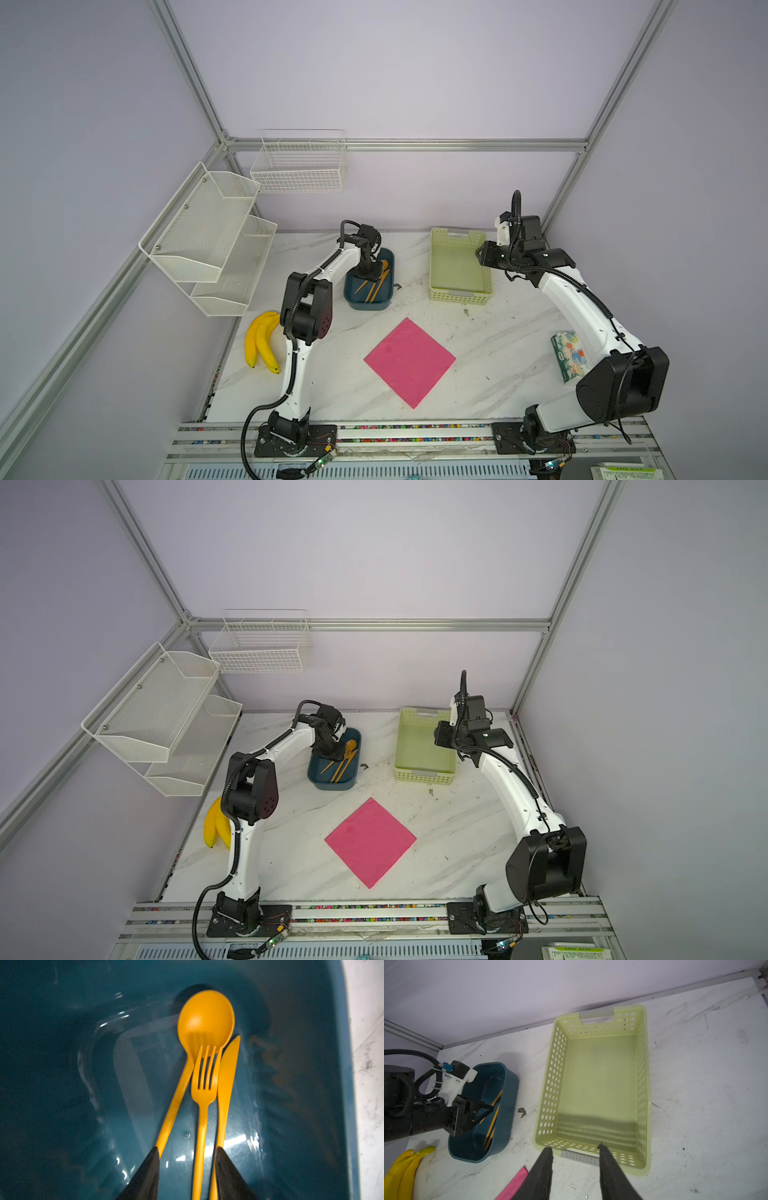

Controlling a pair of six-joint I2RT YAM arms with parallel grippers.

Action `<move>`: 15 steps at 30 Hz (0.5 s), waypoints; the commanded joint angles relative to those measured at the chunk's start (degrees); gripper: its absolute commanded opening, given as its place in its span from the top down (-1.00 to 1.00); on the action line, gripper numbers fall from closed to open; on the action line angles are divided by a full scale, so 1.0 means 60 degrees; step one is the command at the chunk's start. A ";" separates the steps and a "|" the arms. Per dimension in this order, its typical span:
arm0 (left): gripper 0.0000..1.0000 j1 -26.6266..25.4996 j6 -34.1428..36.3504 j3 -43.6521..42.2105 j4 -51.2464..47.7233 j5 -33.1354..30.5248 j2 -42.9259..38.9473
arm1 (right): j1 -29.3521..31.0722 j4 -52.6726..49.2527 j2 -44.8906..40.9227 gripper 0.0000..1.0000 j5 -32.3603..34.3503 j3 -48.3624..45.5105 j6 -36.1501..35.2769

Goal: Place the utensils on the paper napkin and roll it up
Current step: 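Lower the left gripper into the teal tub over the yellow spoon, then close the left gripper on the yellow spoon handle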

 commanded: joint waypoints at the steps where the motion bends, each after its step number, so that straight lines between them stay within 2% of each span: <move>1: 0.24 0.0116 0.0950 0.1240 -0.0015 0.0287 0.0191 | 0.0058 -0.0308 0.0062 0.20 0.0118 0.0218 -0.0063; 6: 0.42 0.0132 0.1010 0.1660 -0.0001 0.0291 0.0639 | 0.0067 -0.0322 0.0178 0.20 0.0140 0.0210 -0.0092; 15: 0.59 0.0219 0.1183 0.1895 0.0219 -0.0188 0.1004 | 0.0085 -0.0410 0.0253 0.20 0.0198 0.0278 -0.0106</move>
